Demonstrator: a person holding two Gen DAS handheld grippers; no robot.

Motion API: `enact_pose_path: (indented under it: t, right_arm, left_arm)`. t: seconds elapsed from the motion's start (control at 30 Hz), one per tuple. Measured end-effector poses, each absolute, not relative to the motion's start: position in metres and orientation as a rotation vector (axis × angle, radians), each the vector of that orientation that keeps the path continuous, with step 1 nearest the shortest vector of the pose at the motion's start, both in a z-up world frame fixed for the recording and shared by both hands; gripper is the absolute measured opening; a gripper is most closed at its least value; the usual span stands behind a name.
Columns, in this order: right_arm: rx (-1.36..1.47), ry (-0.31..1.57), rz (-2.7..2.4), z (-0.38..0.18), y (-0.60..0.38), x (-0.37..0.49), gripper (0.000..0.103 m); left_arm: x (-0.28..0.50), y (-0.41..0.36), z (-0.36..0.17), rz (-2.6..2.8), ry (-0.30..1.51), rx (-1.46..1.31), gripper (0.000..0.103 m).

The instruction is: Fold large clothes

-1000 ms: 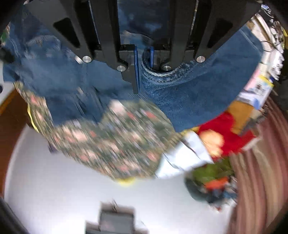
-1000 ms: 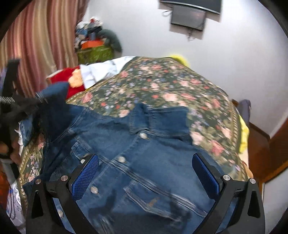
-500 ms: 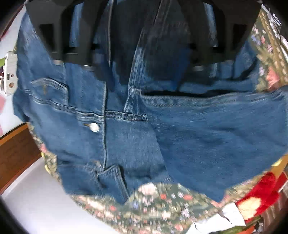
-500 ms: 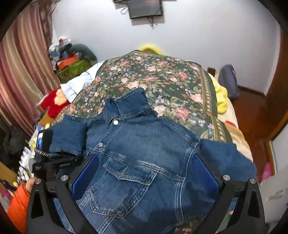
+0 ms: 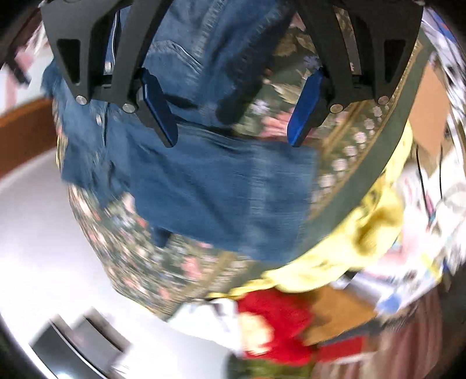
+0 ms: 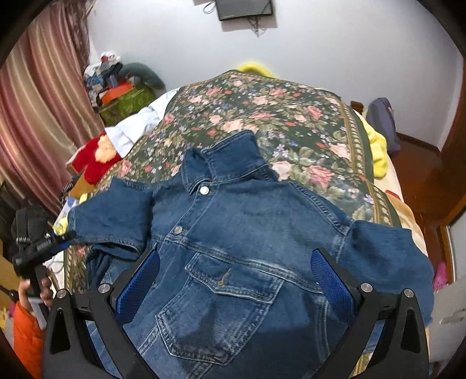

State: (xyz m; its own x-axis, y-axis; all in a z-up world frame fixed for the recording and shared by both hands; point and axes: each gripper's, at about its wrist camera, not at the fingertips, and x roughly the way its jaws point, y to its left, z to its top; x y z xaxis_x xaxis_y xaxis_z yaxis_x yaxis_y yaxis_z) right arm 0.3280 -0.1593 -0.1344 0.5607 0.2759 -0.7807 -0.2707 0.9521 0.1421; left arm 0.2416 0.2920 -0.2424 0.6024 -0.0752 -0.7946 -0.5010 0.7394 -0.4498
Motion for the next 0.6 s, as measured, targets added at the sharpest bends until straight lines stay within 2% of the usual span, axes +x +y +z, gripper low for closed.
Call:
enact_pose_path:
  t: [0.1,0.2,0.23,0.27,0.33,0.43,0.6]
  right_arm:
    - [-0.030,0.925,0.321,-0.138,-0.152,0.329,0.103]
    - [-0.058,0.928,0.309,-0.142,-0.147,0.329,0.103]
    - [-0.063,0.929,0.306,-0.143,-0.146,0.329,0.103]
    - [-0.066,0.931,0.304,-0.143,-0.145,0.329,0.103]
    - [-0.073,0.934,0.299,-0.146,-0.145,0.329,0.103]
    - [-0.076,0.938,0.294,-0.148,-0.147,0.330,0.103]
    - [-0.045,0.933,0.289,-0.148,-0.158,0.329,0.103]
  left_arm:
    - [0.243,0.311,-0.255,0.270,0.892,-0.805,0.075]
    - [0.256,0.318,-0.266,0.294,0.890,-0.827,0.065]
    - [0.258,0.316,-0.266,0.307,0.889,-0.814,0.056]
    - [0.259,0.315,-0.263,0.332,0.886,-0.777,0.040]
    - [0.264,0.308,-0.252,0.352,0.885,-0.681,0.027]
    - [0.269,0.298,-0.232,0.382,0.853,-0.545,0.022]
    - [0.284,0.252,-0.160,0.333,0.728,-0.309,0.019]
